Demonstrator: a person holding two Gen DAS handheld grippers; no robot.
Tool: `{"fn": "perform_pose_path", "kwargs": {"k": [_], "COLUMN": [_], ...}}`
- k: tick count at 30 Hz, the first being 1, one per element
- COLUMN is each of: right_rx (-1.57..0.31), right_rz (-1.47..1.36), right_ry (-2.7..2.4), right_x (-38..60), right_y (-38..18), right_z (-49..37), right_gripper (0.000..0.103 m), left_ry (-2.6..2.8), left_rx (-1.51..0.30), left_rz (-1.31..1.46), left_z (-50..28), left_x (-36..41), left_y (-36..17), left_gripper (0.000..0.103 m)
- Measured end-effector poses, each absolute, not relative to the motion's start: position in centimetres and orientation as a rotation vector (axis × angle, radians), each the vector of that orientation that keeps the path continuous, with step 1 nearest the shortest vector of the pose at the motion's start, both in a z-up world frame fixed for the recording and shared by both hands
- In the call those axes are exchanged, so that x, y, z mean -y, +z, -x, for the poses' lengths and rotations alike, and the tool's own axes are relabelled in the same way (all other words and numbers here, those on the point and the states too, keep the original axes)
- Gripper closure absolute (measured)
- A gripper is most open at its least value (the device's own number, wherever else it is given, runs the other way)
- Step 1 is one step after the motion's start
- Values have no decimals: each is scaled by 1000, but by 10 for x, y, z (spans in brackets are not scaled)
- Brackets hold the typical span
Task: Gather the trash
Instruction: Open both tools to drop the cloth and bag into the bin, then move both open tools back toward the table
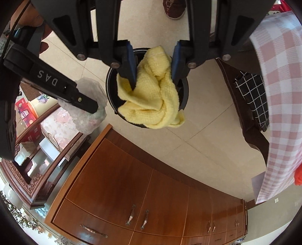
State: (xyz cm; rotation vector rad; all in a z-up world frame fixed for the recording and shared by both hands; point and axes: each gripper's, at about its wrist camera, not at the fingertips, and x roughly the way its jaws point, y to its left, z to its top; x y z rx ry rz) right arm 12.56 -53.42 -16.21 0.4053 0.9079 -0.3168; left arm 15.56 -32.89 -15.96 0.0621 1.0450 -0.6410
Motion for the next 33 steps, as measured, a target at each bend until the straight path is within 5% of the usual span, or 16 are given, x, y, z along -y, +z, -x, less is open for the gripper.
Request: {"fn": "perform_pose_path", "kwargs": {"k": [16,20,33], "right_rx": [-1027,-1024,-908], "right_rz": [-442,-453,-464], "right_ry": [-373,-410,-458], "right_x": [574,581,577], "right_y": [-218,-221,-179], "right_z": [-181,-181,-153], "right_gripper": [60,40,35], "left_ry": [-573,-556,-545], "left_rx": [-1149,-1164,-1011], "left_rz": [-60,-54,-92], "left_z": [-188,-193,-181], "left_x": [360,362,351], "left_y": [-211,-217,-154], "left_gripper": [59,46,46]}}
